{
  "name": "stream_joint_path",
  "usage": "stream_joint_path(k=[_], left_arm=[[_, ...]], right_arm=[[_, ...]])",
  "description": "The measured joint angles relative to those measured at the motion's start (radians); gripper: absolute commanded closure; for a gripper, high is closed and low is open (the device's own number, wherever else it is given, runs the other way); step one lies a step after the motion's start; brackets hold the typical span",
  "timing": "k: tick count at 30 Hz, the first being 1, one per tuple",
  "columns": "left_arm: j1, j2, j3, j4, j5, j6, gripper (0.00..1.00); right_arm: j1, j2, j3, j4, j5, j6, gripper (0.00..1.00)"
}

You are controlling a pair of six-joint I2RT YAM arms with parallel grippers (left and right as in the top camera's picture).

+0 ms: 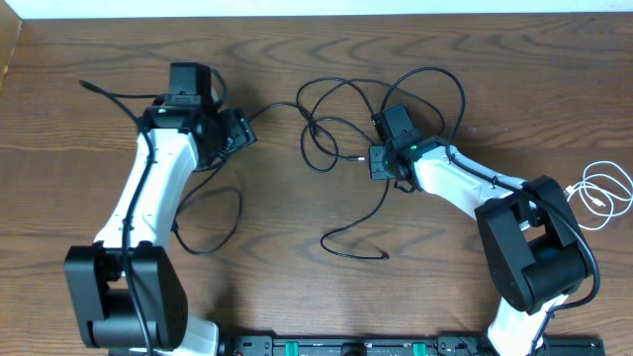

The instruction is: Untangle cables

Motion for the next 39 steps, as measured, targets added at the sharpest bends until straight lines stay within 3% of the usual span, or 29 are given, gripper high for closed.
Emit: stream_joint_path(k=[10,15,19,21,27,31,34,39], left_arm=[[-0.034,0.084,-0.001,0.015,0.009,0.012,0.23],[-0.034,0.063,-0.001,-0.059,0.051,0.023,0.22],[-0.034,-0.045,-0.001,-0.143,0.066,0.024,0.18],[-0.034,-0.146,-0.001,-0.183,0.071,0.026,0.02],[-0.034,-0.395,0.011,-0.262,0.08,0.061,0.0],[-0.034,-0.451,0.011,-0.346,0.078,0.065,0.09],[-0.034,-0.449,0.01,-0.402,0.064,0.018,0.23],[-0.034,-0.434,-0.023,-0.447,0.054,-0.068,0.28]], right_arm=[[0.0,0.0,0.0,0.001,0.0,0.0,0.94],[0.0,0.0,0.0,0.002,0.0,0.0,0.94],[0.0,0.0,0.0,0.002,0.0,0.0,0.93],[0.0,0.0,0.0,0.002,0.0,0.0,0.93],[0.0,0.0,-0.001,0.003,0.0,0.0,0.93],[0.0,0.0,-0.001,0.003,0.0,0.0,0.93],[0.0,0.0,-0.001,0.003,0.0,0.0,0.93],[0.0,0.0,-0.001,0.003,0.0,0.0,0.93]])
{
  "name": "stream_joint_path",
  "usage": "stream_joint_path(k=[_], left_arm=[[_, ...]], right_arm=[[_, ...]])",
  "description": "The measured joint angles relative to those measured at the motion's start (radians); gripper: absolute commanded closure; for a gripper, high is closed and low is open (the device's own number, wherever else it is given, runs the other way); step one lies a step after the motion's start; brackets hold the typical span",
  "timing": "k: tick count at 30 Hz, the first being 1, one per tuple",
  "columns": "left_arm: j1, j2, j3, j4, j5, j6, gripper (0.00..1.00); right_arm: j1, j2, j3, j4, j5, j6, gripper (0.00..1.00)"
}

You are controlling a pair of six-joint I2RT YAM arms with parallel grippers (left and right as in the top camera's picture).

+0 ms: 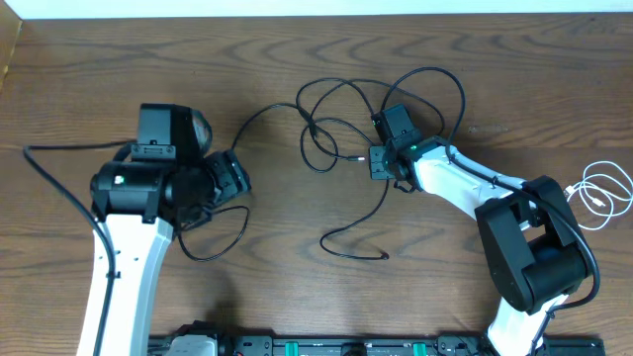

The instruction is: Untangle cables

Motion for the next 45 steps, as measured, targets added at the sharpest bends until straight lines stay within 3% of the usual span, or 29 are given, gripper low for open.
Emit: stream_joint_path(k=[11,19,24,45], left_arm=[[0.0,0.019,-0.101,-0.023,-0.005,-0.187,0.29],[0.0,0.019,-0.193,0.021,-0.089,-0.296,0.29],[0.0,0.019,-0.2,0.09,-0.121,-0.329,0.3],[0.0,0.134,-0.224,0.115,-0.179,-0.366,0.3]], right_arm=[[0.0,0.0,0.0,0.0,0.0,0.0,0.92],[0.0,0.0,0.0,0.001,-0.001,0.0,0.91],[0.0,0.0,0.0,0.0,-0.001,0.0,0.91],[0.0,0.0,0.0,0.0,-0.001,0.0,0.91]])
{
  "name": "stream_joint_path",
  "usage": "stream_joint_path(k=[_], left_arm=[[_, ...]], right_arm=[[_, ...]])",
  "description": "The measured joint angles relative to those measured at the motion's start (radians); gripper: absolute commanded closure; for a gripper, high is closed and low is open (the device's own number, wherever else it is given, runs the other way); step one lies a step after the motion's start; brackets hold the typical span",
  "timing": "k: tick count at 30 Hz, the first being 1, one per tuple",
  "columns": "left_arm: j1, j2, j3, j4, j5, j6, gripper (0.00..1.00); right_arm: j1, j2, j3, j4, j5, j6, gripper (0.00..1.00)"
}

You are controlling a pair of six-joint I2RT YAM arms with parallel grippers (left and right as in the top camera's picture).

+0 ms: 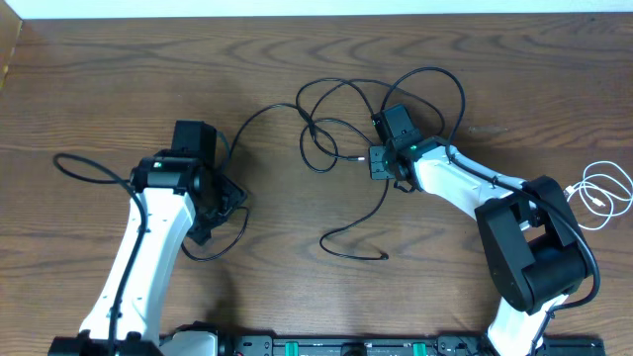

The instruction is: Untangle cables

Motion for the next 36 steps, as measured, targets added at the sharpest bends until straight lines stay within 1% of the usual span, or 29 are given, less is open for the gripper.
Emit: stream_joint_path(k=[6,16,21,29,36], left_arm=[[0.0,0.061,0.0,0.075,-0.002,0.001,0.3],[0.0,0.152,-0.002,0.255,-0.004,0.0,0.3],[0.0,0.211,-0.003,0.368,-0.006,0.001,0.3],[0.0,0.275,-0.005,0.608,-0.009,0.001,0.3],[0.0,0.343,-0.005,0.793,-0.078,0.001,0.3]], right_arm=[[0.0,0.0,0.0,0.0,0.0,0.0,0.9],[0.0,0.0,0.0,0.0,-0.002,0.0,0.9],[0.0,0.0,0.0,0.001,-0.002,0.0,0.89],[0.0,0.0,0.0,0.001,-0.002,0.0,0.88],[0.0,0.0,0.0,0.001,-0.001,0.0,0.88]])
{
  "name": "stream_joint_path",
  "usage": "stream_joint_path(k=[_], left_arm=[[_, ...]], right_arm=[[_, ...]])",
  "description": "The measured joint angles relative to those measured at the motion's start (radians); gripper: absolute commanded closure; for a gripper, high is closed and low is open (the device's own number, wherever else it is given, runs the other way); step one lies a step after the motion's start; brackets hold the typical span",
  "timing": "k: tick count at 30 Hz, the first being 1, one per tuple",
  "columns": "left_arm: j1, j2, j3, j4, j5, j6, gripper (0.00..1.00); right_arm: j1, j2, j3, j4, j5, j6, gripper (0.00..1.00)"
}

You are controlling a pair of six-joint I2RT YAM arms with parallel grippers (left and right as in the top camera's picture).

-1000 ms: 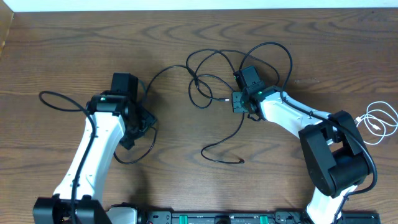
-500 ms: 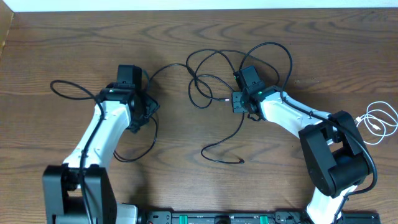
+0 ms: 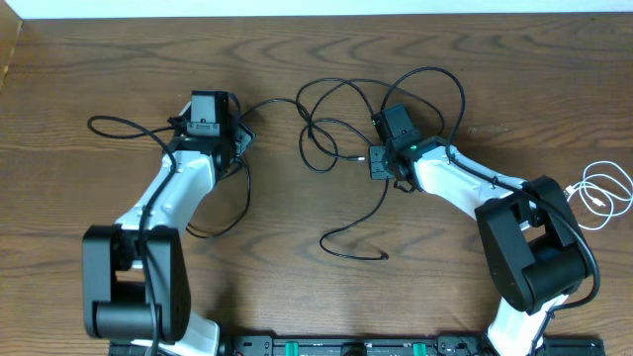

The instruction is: Untangle cables

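A long black cable [image 3: 341, 109] lies tangled in loops at the table's middle. One strand runs left to my left gripper [image 3: 239, 138], which is shut on it. Beyond the gripper the strand loops out to a free end [image 3: 91, 125] at the left and sags down in a bend [image 3: 240, 198] toward the front. My right gripper [image 3: 378, 162] sits low at the tangle's right side, shut on the cable. From there a tail [image 3: 351, 232] curls down to the front. A small light plug tip [image 3: 358, 156] shows just left of the right fingers.
A coiled white cable [image 3: 599, 194] lies at the right edge, apart from the black one. The right arm's base [image 3: 534, 247] stands at the front right, and the left arm's base [image 3: 134, 287] at the front left. A dark rail [image 3: 396, 346] runs along the front edge.
My left gripper has moved up and to the right, from the left front toward the tangle. The cable's left end has moved with it. The right gripper and the tangle have not moved.
My left gripper first held the strand at the upper left, close to the tangle. It then stood farther left and lower with the strand drawn out, then lower still. Now it is back near the tangle. The right gripper kept its place throughout.
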Motion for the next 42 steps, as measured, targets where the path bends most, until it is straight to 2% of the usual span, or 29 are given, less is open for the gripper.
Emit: stream_joint_path(k=[8,9,14,18,20,28,42], left_arm=[[0.0,0.128,0.0,0.197,-0.045,0.0,0.31],[0.0,0.148,0.0,0.225,-0.051,0.0,0.36],[-0.001,0.211,-0.002,0.348,-0.106,-0.001,0.4],[-0.001,0.217,-0.002,0.42,-0.148,-0.003,0.5],[-0.001,0.217,-0.002,0.427,-0.165,0.0,0.54],[-0.001,0.217,-0.002,0.425,-0.251,0.068,0.55],[-0.001,0.249,-0.002,0.334,-0.287,0.13,0.55]], right_arm=[[0.0,0.0,0.0,0.0,0.001,0.0,0.87],[0.0,0.0,0.0,0.0,0.001,0.0,0.87],[0.0,0.0,0.0,0.0,0.002,0.0,0.86],[0.002,0.0,0.0,0.004,0.002,0.0,0.85],[0.01,0.0,0.0,0.006,0.008,0.0,0.86],[0.016,0.0,-0.002,0.009,0.022,0.0,0.86],[0.016,0.0,-0.003,0.01,0.022,0.0,0.86]])
